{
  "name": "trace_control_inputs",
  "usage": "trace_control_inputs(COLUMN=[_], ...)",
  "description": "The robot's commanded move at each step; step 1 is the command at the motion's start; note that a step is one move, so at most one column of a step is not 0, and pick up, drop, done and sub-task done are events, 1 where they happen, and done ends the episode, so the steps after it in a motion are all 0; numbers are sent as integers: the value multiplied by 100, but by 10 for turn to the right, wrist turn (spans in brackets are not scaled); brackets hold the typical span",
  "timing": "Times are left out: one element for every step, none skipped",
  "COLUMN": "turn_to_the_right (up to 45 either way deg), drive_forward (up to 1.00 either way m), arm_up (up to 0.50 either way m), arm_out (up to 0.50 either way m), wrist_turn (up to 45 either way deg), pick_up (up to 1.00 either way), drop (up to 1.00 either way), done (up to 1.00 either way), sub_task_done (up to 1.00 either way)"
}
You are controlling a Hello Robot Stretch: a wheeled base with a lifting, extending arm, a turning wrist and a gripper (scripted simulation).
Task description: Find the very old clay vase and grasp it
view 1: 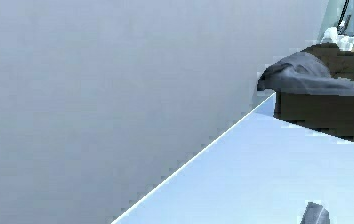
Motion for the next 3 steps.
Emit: trace_control_inputs(turn_to_the_right=[0,0,0], drive_forward=[0,0,0], arm_up=[0,-16,0], arm_out=[0,0,0], wrist_turn=[120,0,0], pick_up=[0,0,100], drop=[0,0,0], done=[0,0,0], sub_task_done=[0,0,0])
